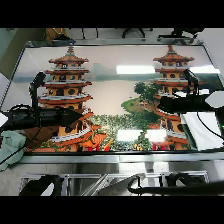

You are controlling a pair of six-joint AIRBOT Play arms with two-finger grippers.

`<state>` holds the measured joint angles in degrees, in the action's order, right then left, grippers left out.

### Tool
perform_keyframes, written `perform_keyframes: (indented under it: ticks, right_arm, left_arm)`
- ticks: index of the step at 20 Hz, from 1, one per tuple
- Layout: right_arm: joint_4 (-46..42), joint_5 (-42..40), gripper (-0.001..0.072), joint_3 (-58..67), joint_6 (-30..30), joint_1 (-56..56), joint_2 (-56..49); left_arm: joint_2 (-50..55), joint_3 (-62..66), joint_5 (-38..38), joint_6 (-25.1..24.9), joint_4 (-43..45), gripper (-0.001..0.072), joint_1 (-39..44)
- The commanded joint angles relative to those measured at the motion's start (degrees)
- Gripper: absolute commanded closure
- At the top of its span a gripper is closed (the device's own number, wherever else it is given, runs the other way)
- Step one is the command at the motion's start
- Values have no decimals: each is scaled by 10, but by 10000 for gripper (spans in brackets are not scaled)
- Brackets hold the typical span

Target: Fold the shirts.

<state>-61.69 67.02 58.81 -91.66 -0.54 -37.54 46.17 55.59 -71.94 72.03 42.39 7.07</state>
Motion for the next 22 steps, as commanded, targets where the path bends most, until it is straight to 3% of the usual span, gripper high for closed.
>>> perform_keyframes:
  ticks: [1,14,22]
  right_arm:
    - [0,0,697,0,0,0,0]
    - [0,0,697,0,0,0,0]
    - [1,-20,697,0,0,0,0]
  left_arm:
    - [0,0,0,0,0,695,0]
    - [0,0,1,0,0,695,0]
    - [0,0,106,0,-2,695,0]
